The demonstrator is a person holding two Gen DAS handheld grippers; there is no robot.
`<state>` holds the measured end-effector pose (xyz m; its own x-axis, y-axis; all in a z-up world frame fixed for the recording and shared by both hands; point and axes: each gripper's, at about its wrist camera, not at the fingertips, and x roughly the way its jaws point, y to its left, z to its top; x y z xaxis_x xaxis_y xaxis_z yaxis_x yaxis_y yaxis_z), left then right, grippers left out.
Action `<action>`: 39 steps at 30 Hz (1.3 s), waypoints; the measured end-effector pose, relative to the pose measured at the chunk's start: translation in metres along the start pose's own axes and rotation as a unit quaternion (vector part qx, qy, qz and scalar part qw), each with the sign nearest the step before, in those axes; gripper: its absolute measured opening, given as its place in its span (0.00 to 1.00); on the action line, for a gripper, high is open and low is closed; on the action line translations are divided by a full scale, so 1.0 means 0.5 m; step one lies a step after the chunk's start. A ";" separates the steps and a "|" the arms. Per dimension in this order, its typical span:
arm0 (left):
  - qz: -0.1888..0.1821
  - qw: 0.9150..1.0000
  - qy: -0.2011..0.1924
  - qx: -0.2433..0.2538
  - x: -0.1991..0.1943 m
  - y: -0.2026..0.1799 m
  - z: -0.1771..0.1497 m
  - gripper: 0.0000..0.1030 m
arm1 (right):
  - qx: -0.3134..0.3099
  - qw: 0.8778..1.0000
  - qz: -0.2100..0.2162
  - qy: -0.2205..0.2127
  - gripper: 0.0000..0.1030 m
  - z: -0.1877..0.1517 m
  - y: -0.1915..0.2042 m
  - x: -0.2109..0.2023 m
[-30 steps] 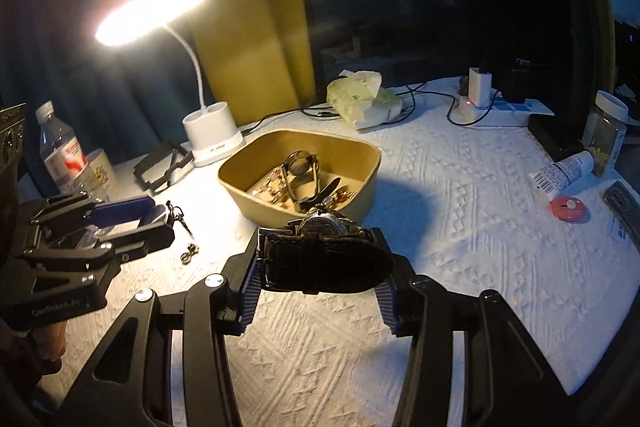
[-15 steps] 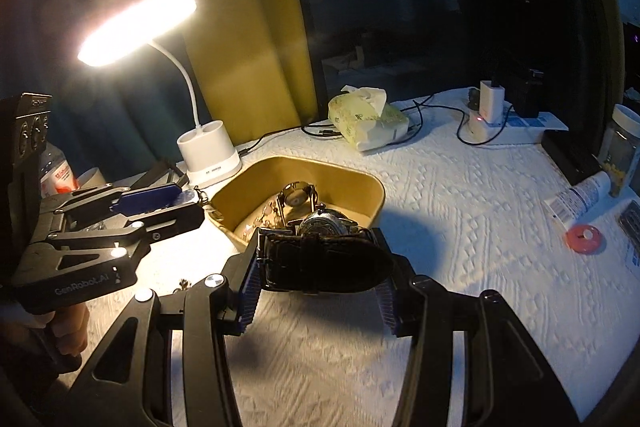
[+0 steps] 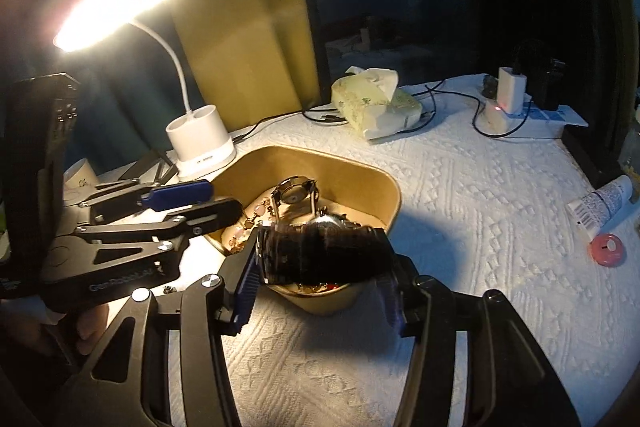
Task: Organize jewelry
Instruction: 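Carry both watches over the tan box and open both tools to drop them, then close the left tool on the small silver earring on the cloth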
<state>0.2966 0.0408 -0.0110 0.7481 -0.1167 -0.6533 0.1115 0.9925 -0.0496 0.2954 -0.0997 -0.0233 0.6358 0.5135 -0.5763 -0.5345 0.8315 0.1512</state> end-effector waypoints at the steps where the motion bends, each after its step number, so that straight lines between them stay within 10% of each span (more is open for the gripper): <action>1: 0.003 1.000 -0.001 0.002 -0.001 0.000 -0.001 0.41 | -0.002 1.000 0.001 0.001 0.52 0.000 0.001 0.002; 23: 0.011 0.999 -0.026 -0.016 -0.121 0.025 -0.054 0.49 | 0.001 0.999 -0.033 -0.010 0.61 -0.030 0.026 -0.066; 39: 0.018 0.999 0.044 -0.021 -0.099 0.050 -0.162 0.49 | 0.034 0.998 -0.046 0.023 0.61 -0.093 0.010 -0.071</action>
<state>0.2094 0.0743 -0.0409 0.6901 -0.0791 -0.7194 0.0560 0.9969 -0.0559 0.2442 -0.1235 -0.0396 0.6531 0.4254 -0.6265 -0.4352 0.8879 0.1492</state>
